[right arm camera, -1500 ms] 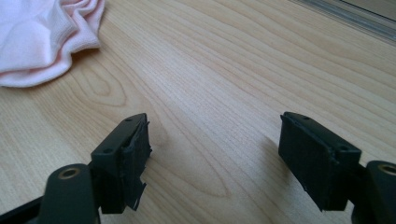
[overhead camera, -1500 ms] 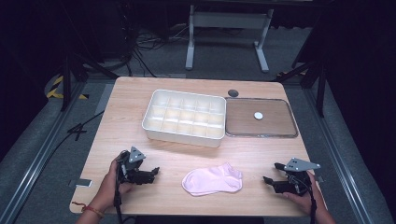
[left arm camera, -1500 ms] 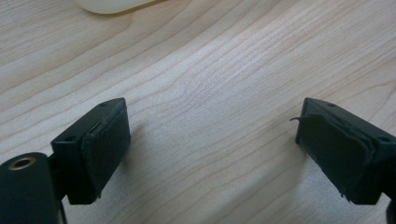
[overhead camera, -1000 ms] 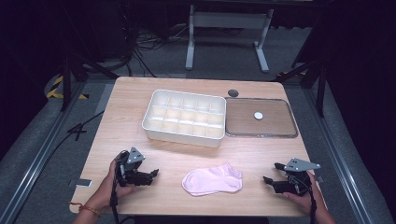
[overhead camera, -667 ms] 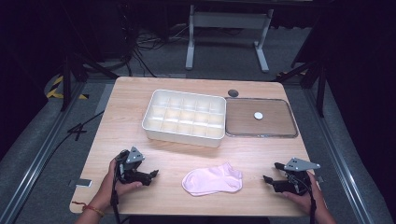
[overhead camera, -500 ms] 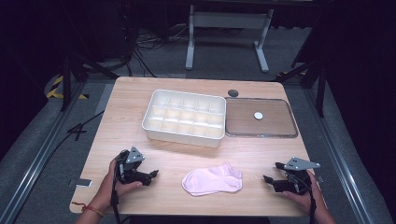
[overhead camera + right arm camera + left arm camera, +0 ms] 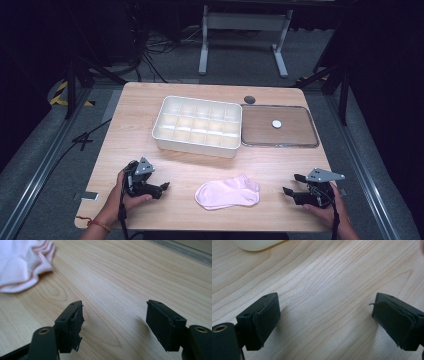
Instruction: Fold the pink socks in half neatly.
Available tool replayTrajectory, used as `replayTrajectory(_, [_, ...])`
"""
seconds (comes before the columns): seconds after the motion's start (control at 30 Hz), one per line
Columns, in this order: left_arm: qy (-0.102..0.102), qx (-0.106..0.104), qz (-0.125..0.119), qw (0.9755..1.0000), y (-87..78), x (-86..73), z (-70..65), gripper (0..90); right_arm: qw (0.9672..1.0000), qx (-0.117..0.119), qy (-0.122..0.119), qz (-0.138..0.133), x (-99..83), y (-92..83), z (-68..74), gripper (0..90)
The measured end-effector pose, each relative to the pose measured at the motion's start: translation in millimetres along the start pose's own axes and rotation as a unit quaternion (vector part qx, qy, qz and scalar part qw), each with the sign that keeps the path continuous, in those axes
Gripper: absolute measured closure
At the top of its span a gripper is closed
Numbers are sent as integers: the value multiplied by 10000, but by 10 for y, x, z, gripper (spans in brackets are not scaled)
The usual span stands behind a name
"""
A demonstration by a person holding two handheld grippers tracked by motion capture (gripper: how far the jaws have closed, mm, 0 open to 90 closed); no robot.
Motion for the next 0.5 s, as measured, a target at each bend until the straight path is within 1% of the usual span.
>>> replayTrajectory(0.07, [35, 5, -39, 10000, 2, 2, 6, 87, 10000, 19, -27, -51, 38, 1, 24, 323])
replayTrajectory(0.17, [37, -11, -33, 10000, 2, 2, 5, 87, 9998, 38, -77, -162, 119, 6, 79, 352])
replayTrajectory(0.27, [36, -16, -36, 10000, 2, 2, 5, 87, 9995, 145, -73, -266, 192, 23, 129, 362])
replayTrajectory(0.37, [35, -16, -36, 10000, 2, 2, 5, 87, 9993, 175, -89, -302, 238, 53, 164, 367])
replayTrajectory(0.43, [35, -17, -36, 10000, 2, 2, 5, 87, 9990, 296, -144, -308, 300, 91, 229, 368])
replayTrajectory(0.5, [36, -16, -37, 10000, 2, 2, 5, 87, 9989, 310, -158, -314, 318, 100, 245, 369])
Point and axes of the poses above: each handheld gripper's, and its own axes: y roughly forward along the jaws, x roughly out of its top, z roughly to its left, the point moved 6 cm from there along y, roughly forward along the jaws, and after that the axes turned 11 degrees about -z, right-handed, at the moved point
